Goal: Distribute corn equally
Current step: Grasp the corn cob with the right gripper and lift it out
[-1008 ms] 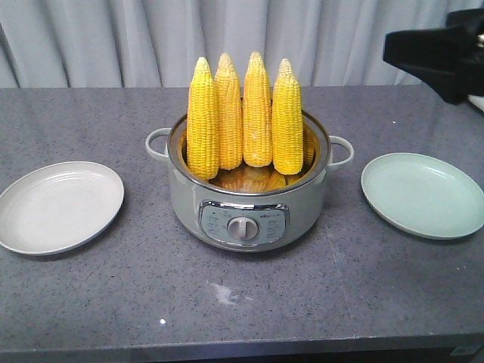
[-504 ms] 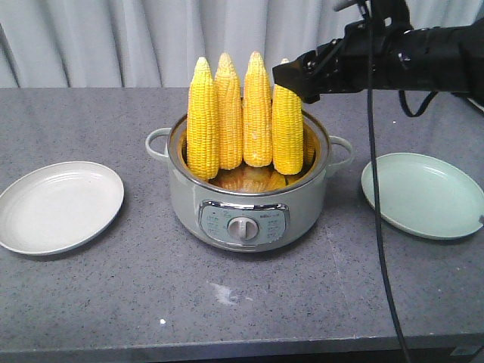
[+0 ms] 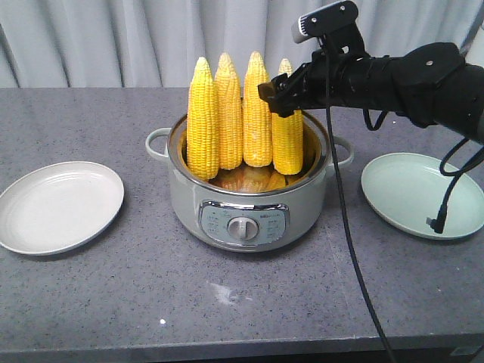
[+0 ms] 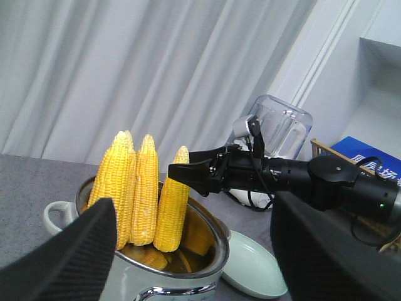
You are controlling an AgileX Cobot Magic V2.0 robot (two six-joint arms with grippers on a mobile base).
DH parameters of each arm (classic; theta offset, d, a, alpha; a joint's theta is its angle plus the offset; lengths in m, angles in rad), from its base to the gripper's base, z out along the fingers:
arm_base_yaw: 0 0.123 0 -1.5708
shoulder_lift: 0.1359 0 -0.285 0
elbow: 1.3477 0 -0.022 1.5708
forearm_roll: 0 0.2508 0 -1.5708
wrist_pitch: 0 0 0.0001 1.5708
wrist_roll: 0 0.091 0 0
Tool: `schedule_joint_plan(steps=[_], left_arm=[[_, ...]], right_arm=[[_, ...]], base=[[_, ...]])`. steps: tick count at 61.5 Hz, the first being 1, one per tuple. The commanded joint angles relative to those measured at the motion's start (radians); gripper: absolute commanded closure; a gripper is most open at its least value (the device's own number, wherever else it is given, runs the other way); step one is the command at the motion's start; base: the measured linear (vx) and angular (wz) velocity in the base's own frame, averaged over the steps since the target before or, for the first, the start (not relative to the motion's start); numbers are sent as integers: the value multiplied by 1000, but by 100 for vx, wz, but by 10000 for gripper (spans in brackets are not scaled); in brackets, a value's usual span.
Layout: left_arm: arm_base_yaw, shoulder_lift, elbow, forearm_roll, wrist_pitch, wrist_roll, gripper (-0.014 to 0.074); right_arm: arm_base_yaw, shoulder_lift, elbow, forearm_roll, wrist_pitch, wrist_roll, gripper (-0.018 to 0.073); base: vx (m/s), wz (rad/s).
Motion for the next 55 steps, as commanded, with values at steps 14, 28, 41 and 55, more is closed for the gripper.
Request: schedule_joint_plan(steps=[14, 28, 41, 55], left_arm=[[-3, 10, -33, -42, -5, 4, 90], [-3, 10, -33, -42, -4, 4, 95], [-3, 10, -33, -42, -4, 4, 95], [-3, 10, -33, -42, -9, 4, 95]], right_arm=[[-3, -32, -36, 17, -17, 1, 221], [-3, -37, -36, 11, -6, -10, 574], [-3, -139, -36, 17, -20, -10, 568], [-25, -365, -36, 17, -14, 1, 567]], base=[[0, 0], [0, 0], [0, 0], [0, 0]])
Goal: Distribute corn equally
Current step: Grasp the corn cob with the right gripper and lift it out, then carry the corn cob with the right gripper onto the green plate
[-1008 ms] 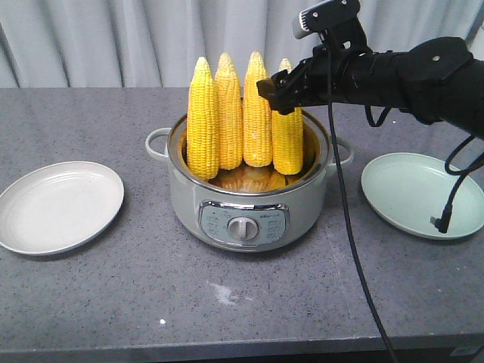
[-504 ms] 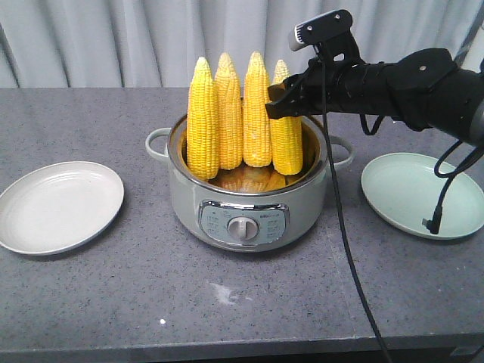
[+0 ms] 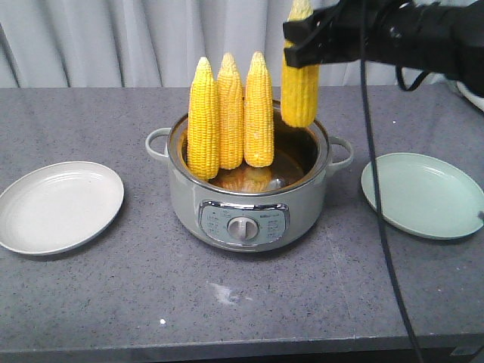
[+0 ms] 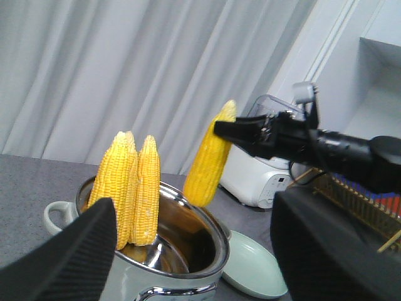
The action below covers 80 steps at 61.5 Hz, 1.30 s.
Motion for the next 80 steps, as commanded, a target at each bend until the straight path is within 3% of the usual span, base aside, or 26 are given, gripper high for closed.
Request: schedule_joint_plan(steps=[1, 7, 15, 28, 35, 49, 59, 73, 80], left_arm=[[-3, 10, -33, -42, -9, 3, 95], [-3, 10, -33, -42, -10, 3, 95], [-3, 10, -33, -42, -13, 3, 95], [-3, 10, -33, -41, -13, 3, 95], [-3, 10, -33, -41, -13, 3, 95], [-3, 10, -33, -41, -12, 3, 95], [-3, 10, -33, -41, -9, 3, 95], [-3, 10, -33, -40, -10, 3, 95], [-3, 10, -33, -40, -10, 3, 95]], right_arm=[[-26, -140, -36, 23, -33, 8, 567], [-88, -249, -36, 22, -21, 83, 566], [-250, -364, -36, 15, 80, 179, 564], [-592, -413, -35, -49, 401, 422, 564], [-715, -353, -35, -82, 582, 493, 564], [-720, -171, -35, -85, 695, 491, 564], [-712, -15, -35, -81, 684, 459, 563], [-685, 157, -35, -8, 612, 308, 559], [-674, 205, -35, -10, 586, 288, 553]], base=[[0, 0], [0, 0], [0, 0], [0, 0], [0, 0], [0, 0], [0, 0], [0, 0], [0, 0]])
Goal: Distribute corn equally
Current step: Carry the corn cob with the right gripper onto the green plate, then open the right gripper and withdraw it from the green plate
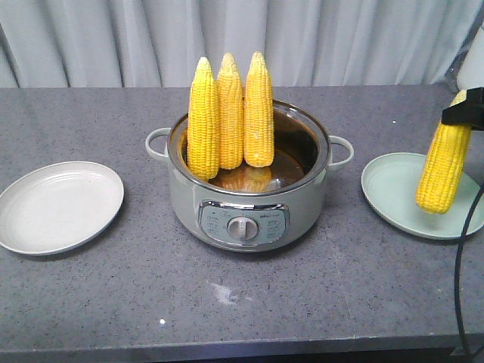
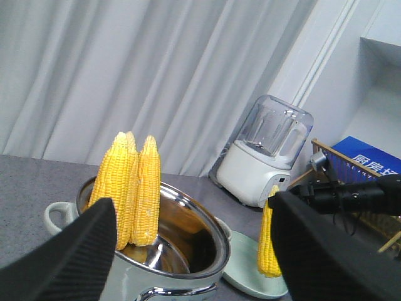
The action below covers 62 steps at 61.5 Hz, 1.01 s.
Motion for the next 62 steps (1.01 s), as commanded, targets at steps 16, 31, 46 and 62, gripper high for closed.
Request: schedule_joint_plan(steps=[16, 31, 46, 62], left_arm=[[-3, 10, -33, -40, -7, 2, 95], [-3, 10, -33, -42, -8, 2, 95], [-3, 10, -33, -42, -12, 2, 95], [-3, 10, -33, -42, -35, 1, 95]], right_arm=[[4, 25, -26, 46, -27, -19, 501], [4, 33, -26, 1, -15, -4, 319], [4, 33, -26, 0, -21, 18, 113], [2, 33, -27, 7, -21, 34, 92]], base=[[0, 0], [0, 0], [0, 0], [0, 0]])
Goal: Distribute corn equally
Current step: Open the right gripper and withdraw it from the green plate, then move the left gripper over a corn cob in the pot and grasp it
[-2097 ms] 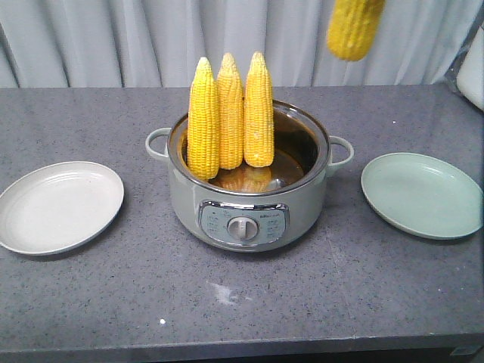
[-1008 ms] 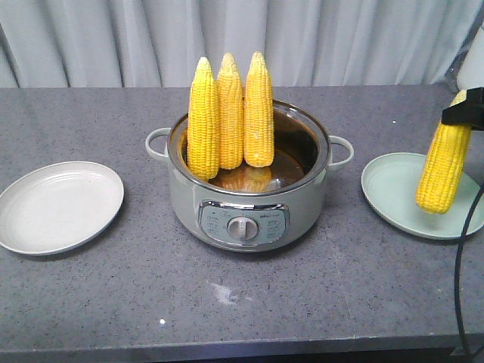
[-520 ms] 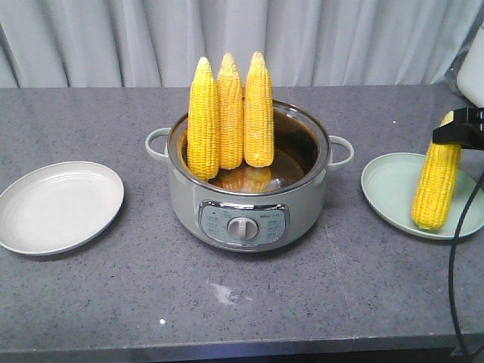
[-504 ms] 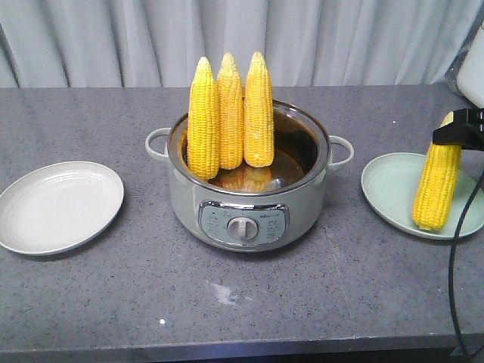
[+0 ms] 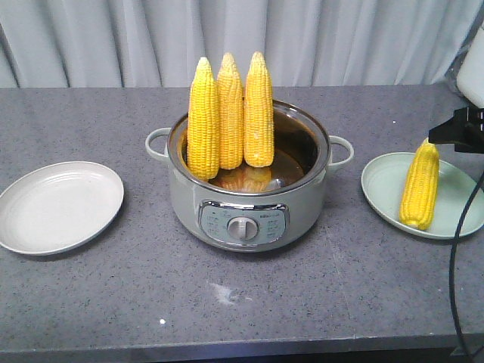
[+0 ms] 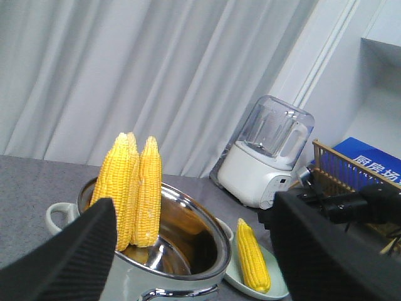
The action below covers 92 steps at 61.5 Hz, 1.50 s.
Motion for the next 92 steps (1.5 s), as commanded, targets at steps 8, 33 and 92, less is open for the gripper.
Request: schedule_joint_plan(steps=[8, 33, 92], left_arm=[[-3, 10, -33, -43, -30, -2, 95], [-3, 61, -35, -45, -46, 1, 95], [-6, 984, -970, 212, 225, 70, 93]], right_arm=[[-3, -65, -28, 93, 34, -1, 95], [-3, -331, -27, 259, 280, -102, 568], [-2, -1059, -19, -29, 301, 172, 564]], base=[[0, 0], [0, 0], [0, 0]])
